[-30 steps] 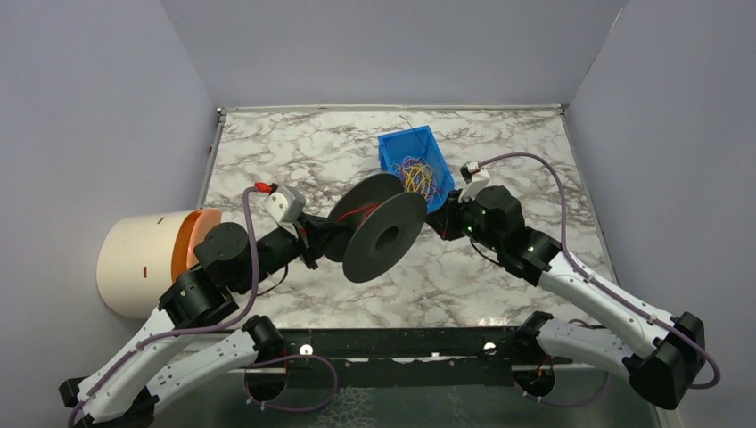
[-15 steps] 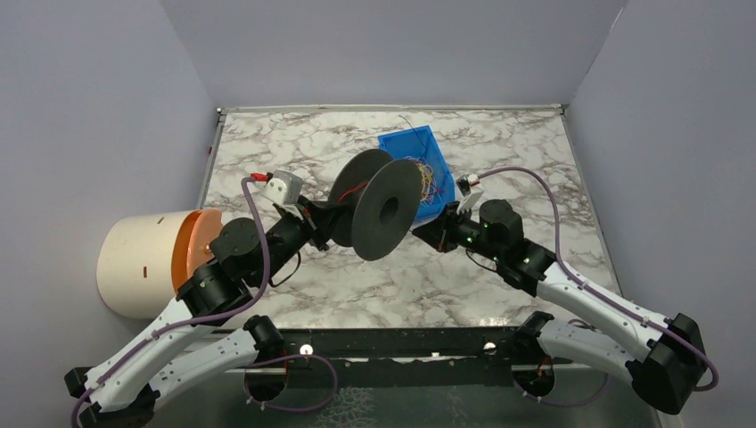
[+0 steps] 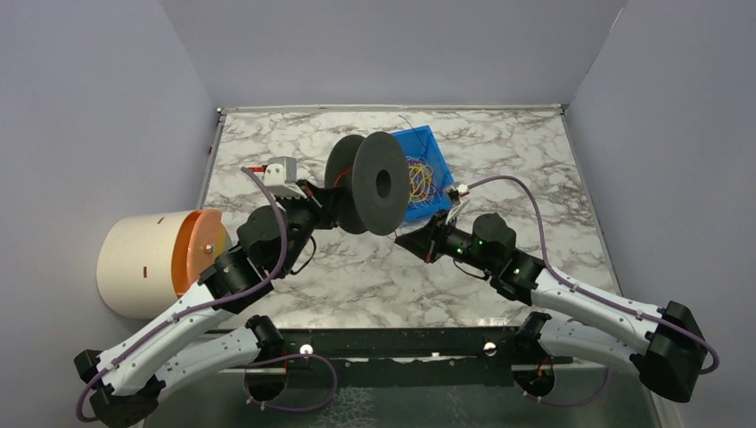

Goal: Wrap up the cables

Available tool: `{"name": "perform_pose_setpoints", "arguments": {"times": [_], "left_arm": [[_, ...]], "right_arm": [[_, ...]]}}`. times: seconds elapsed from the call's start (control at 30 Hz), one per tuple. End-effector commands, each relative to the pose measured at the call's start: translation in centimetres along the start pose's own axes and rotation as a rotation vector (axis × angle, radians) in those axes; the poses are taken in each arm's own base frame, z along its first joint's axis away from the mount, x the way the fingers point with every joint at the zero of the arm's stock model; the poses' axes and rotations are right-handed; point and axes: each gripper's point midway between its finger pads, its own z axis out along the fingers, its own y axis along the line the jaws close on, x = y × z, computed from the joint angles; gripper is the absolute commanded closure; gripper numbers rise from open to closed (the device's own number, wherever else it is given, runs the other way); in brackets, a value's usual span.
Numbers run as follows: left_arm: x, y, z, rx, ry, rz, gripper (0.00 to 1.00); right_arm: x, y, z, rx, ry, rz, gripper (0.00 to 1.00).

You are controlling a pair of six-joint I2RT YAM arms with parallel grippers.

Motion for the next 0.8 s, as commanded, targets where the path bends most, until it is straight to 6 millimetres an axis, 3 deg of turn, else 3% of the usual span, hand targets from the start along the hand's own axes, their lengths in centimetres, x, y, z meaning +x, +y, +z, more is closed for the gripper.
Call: {"name": "perform_pose_setpoints", "arguments": {"times": [0.0,0.3,0.77], "left_arm": [[-6.4,-0.8,0.3,-0.068,-0.211,-0.239,1.0],[-4.2,-0.5,2.9,-0.167,-0.14,-0.226,1.0],[-0.3,-0.1,5.8,-0.265,-0.006,-0.142,1.0]], "right_arm": [[0.6,0.8,0.3,-0.029,-0.018,-0.036,0.99],[-0.7,2.3,1.1,-0.035,-0.069,-0.126,0.99],[-5.8,4.3,2.5,0.031,-0.222,-0.279,0.99]]}}
